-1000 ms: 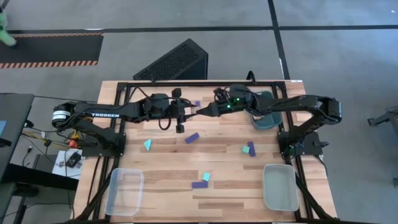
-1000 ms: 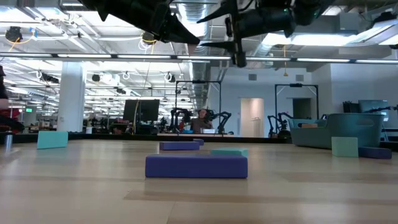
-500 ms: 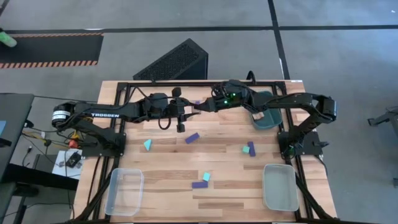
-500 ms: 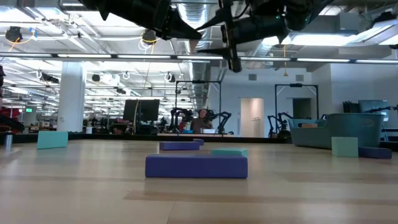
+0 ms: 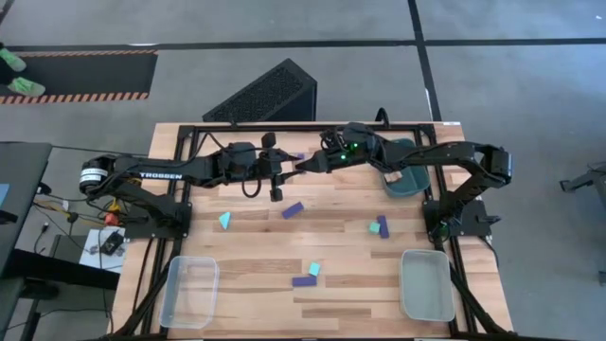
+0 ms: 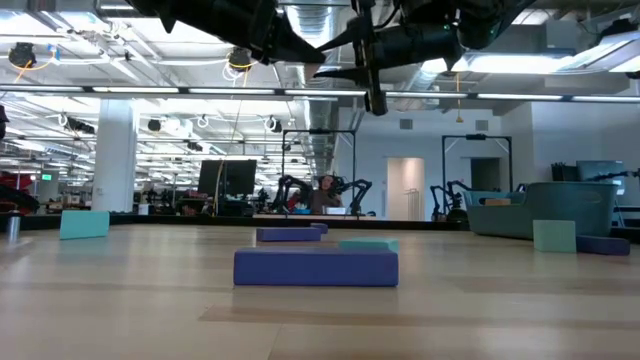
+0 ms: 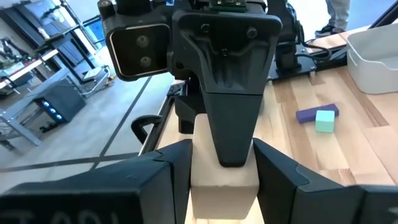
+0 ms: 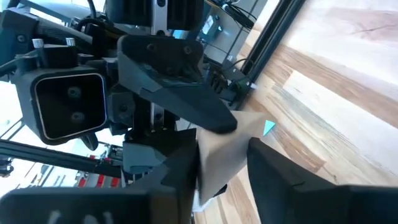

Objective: Sort & place blocks by color
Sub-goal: Put the light brown block into the light green bin

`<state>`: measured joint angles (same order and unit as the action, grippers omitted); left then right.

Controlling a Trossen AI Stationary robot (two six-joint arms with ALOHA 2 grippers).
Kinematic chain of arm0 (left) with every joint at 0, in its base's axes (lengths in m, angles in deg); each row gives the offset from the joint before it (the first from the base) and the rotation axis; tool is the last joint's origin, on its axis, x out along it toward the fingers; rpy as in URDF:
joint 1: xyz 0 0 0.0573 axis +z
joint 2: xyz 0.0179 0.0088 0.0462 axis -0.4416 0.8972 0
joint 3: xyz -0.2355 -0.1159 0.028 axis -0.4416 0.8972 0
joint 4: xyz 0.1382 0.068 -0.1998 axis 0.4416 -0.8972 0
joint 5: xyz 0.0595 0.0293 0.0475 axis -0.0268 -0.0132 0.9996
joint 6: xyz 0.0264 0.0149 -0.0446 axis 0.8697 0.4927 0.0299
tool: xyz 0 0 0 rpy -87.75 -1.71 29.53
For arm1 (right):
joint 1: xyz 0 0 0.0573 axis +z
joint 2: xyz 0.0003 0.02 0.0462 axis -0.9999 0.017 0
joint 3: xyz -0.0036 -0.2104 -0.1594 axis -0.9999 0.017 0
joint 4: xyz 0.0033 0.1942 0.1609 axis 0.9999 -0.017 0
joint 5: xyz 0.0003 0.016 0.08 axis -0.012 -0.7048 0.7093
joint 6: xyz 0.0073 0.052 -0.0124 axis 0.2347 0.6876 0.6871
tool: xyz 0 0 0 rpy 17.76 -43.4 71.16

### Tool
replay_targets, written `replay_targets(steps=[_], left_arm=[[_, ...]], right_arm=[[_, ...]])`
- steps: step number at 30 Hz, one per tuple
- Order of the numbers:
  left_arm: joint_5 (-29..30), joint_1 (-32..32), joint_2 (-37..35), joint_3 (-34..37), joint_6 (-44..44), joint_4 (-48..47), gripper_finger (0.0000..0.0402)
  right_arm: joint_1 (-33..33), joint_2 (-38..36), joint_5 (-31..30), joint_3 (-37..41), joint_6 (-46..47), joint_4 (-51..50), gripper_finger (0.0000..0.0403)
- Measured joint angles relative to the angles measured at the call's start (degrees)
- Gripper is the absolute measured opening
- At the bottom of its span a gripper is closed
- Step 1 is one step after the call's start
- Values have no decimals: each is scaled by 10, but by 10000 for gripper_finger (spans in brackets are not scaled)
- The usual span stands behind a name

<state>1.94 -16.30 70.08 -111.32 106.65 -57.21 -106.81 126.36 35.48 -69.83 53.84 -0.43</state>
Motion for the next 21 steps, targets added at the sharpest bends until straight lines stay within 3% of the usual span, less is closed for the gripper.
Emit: replay_targets(steps=[6,21], left_arm=[[8,1,0,0,-38,-1,118],[23,1,0,0,-119,-10,118]], right_arm=[[0,0,0,0,0,-2,111],[-15,0,2,1,8,-5,107]])
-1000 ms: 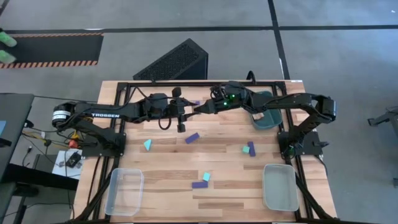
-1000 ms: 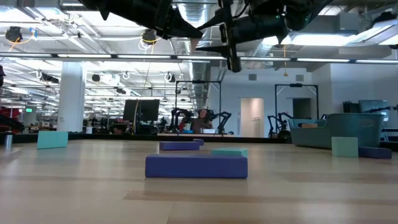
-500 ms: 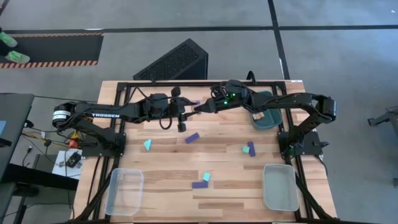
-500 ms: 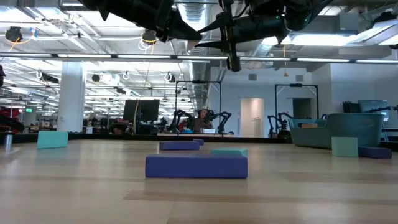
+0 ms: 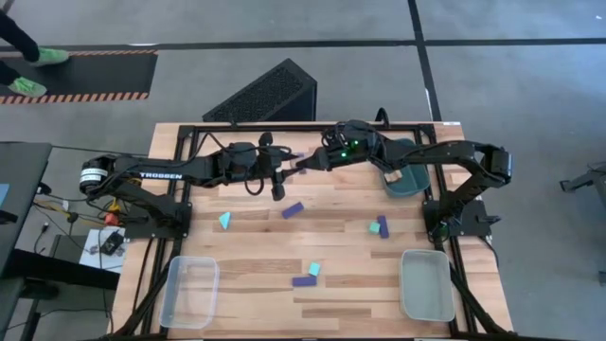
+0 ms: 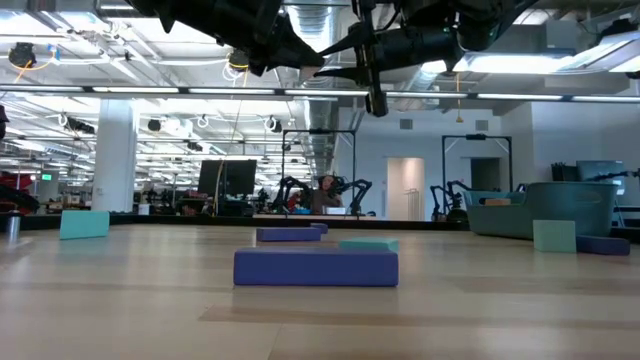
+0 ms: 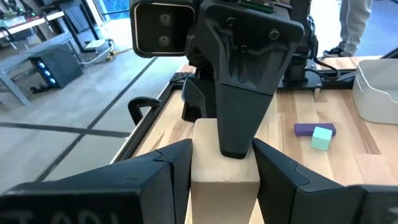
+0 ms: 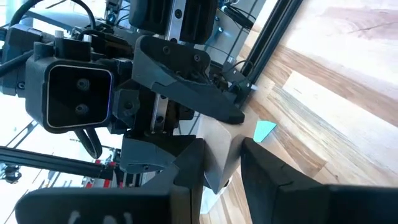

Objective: Sort & place blocks by color
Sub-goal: Put the light brown block into the light green bin

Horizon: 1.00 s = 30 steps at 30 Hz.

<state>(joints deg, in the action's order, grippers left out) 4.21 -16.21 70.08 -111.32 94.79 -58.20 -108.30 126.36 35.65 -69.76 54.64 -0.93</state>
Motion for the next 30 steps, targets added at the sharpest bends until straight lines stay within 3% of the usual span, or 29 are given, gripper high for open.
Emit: replay_targets(steps=[8,13,16,24,27,30], left_arm=[[-5,-3,-2,-1,-19,2,156],[-55,-3,-2,-2,3,2,184],[-55,-4,-2,-2,12,-1,186],[35,-3,-2,-2,0,2,187],[54,-3,-2,-2,-30,-8,191],[78,-3,-5,-2,-74,-44,200]], right_arm=[[-4,1,2,2,-2,-9,104],[-3,1,28,2,-13,-2,102],[2,1,26,2,-14,-2,100],[-21,1,11,2,-23,-37,93],[-37,-11,10,2,-47,-95,92],[-52,-41,-29,1,-93,-183,92]])
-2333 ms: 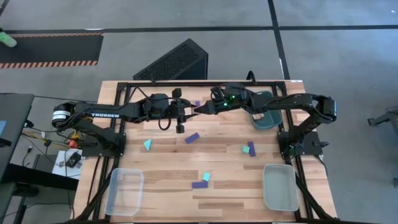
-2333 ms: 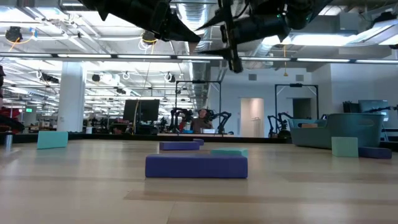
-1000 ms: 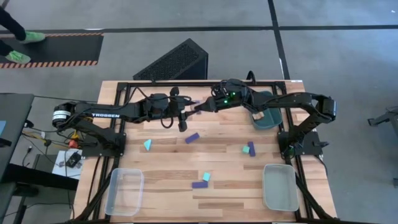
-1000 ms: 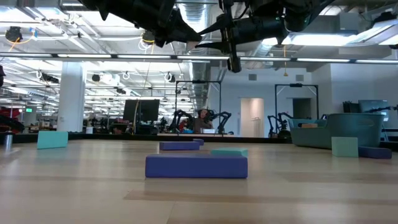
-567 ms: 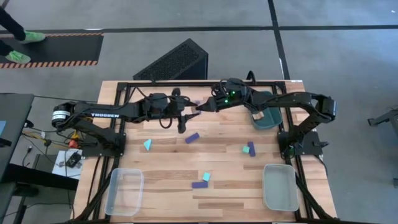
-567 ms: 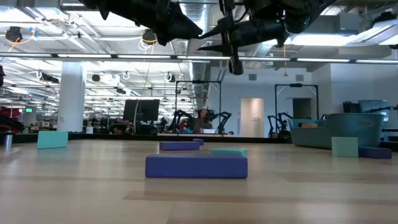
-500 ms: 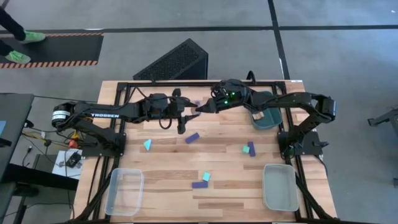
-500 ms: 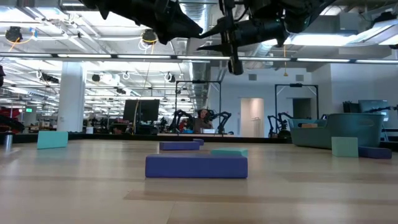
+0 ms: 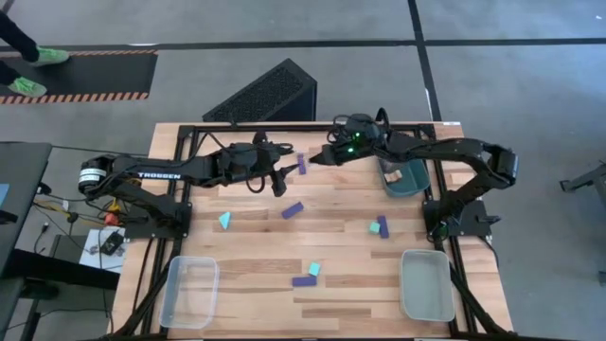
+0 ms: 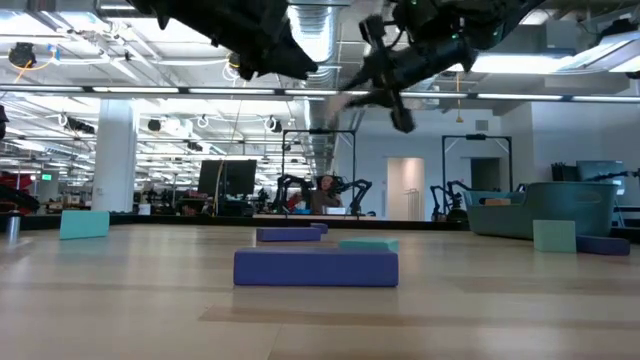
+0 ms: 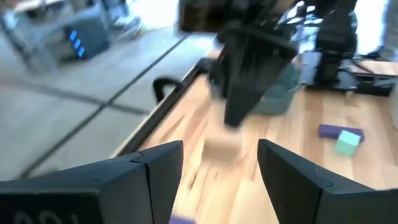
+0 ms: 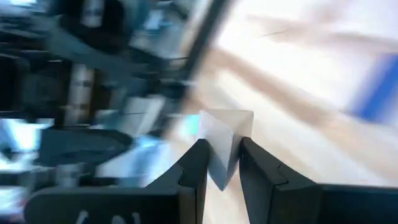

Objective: Sort & place blocks by color
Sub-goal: Put the light brown block into the light green bin

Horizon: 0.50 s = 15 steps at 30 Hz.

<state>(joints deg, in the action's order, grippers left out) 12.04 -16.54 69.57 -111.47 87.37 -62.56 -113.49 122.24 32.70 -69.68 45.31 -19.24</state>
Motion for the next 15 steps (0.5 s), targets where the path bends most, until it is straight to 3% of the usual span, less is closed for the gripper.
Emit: replay_targets(steps=[6,15], left_arm=[[40,4,-3,1,-102,-94,209],[40,35,-3,1,-177,-151,209]], right_arm=[[-36,-91,-137,4,-102,-221,92],[-98,-236,-254,111,-84,-387,92]])
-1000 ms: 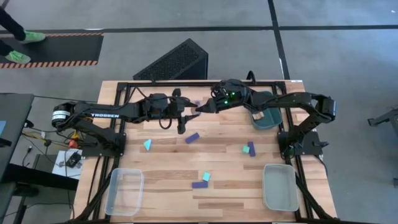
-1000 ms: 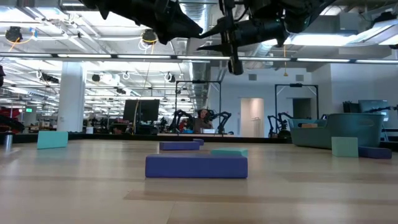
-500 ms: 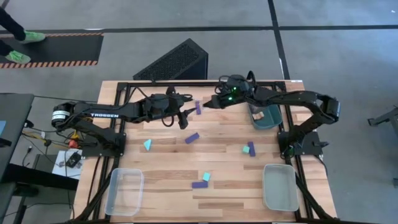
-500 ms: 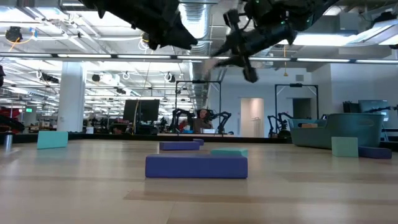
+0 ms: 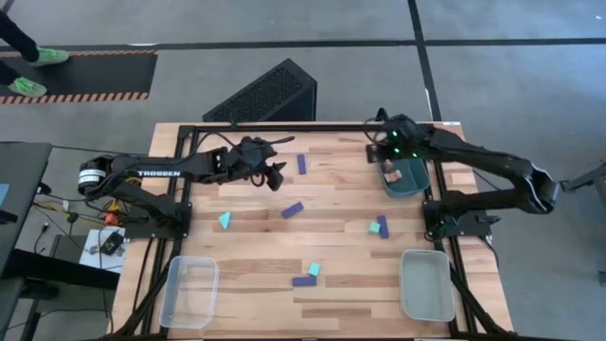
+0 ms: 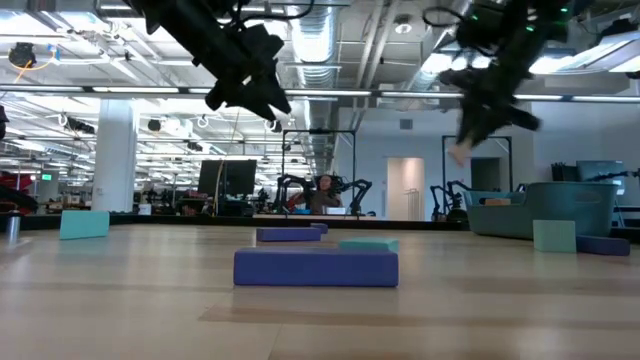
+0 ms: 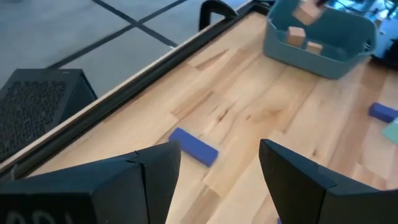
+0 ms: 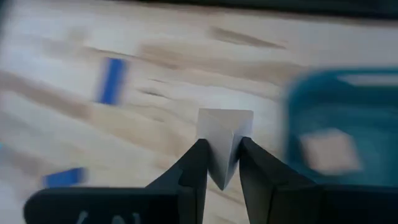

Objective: Sort & place blocks by color
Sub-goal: Put the light brown block into the light green bin, then put the top left light blue block into the grey bin

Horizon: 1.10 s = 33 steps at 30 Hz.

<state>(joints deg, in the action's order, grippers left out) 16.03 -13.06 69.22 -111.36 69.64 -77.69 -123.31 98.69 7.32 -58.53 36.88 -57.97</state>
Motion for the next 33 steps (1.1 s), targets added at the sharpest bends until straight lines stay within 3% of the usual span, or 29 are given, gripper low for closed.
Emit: replay_targets(steps=[6,10,18,22,27,30,33], left_arm=[[4,23,0,0,14,2,209],[11,32,4,0,27,4,209],[-7,33,3,0,-67,-60,209],[-4,34,-19,0,-115,-144,209],[12,33,-49,2,-158,-244,209],[20,21,-62,40,-203,-268,209],[-26,0,-68,99,-282,-270,209]], right_arm=[[9,-61,-93,71,54,-87,92],[19,-83,-110,105,88,-86,92],[26,-87,-112,153,118,-92,98],[33,-88,-108,156,115,-102,131],[37,-97,-92,156,101,-102,200],[55,-118,-96,156,99,-87,235],[88,-152,-103,156,99,-63,251]])
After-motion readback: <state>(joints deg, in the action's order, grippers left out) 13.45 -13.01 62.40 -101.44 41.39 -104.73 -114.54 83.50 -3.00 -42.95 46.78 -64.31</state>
